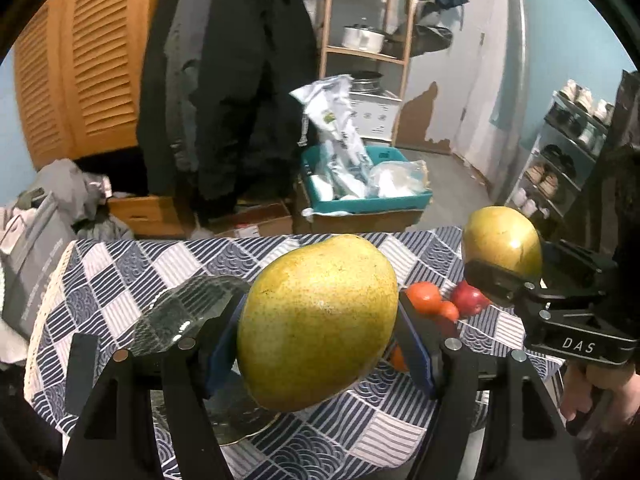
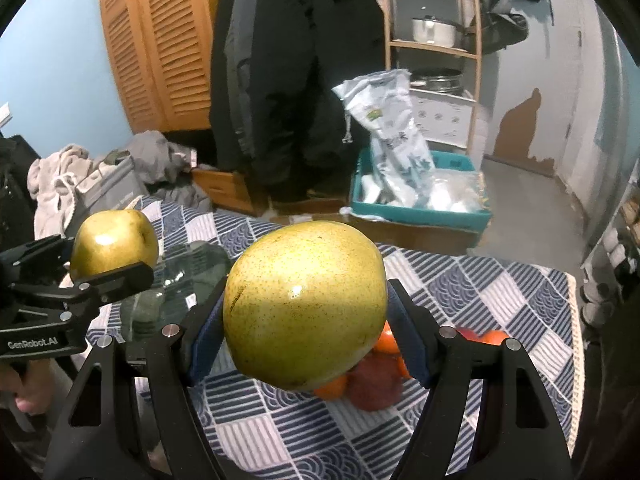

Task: Organize fruits
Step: 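Carry the green fruit and pear toward the glass plate with both grippers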

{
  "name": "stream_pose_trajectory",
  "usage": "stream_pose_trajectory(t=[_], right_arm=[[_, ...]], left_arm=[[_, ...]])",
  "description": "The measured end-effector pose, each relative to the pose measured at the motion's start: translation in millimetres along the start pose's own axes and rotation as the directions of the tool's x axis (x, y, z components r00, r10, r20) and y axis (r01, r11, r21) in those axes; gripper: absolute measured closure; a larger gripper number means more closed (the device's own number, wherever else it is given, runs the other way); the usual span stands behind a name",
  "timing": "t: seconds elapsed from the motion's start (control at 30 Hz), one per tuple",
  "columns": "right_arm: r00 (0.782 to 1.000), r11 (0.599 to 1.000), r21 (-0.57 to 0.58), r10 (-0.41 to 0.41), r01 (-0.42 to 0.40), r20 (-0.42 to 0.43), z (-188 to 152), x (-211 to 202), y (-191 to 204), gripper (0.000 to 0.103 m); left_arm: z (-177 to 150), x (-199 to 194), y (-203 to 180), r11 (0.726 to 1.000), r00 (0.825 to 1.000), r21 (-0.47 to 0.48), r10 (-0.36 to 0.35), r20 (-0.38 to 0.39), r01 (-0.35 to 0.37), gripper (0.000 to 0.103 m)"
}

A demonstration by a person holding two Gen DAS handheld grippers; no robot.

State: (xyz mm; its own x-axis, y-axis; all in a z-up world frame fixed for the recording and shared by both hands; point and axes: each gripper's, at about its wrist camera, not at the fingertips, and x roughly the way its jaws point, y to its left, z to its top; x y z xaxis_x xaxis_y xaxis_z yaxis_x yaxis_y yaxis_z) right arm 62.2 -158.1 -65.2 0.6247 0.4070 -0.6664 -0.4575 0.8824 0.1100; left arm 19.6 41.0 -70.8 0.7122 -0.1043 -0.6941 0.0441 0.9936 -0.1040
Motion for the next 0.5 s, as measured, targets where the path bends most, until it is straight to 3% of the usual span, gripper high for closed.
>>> stream_pose_trajectory(t=[0.5], right_arm=[[0.994,0.996,-0.032,0.083,-0.085,-0.067,18.1,65.1,56.0,0.029]], left_arm=[[-16.7,22.9,72.6,0.988,0.993,-0.110,0.103,-0.064,-0.110,0.031]])
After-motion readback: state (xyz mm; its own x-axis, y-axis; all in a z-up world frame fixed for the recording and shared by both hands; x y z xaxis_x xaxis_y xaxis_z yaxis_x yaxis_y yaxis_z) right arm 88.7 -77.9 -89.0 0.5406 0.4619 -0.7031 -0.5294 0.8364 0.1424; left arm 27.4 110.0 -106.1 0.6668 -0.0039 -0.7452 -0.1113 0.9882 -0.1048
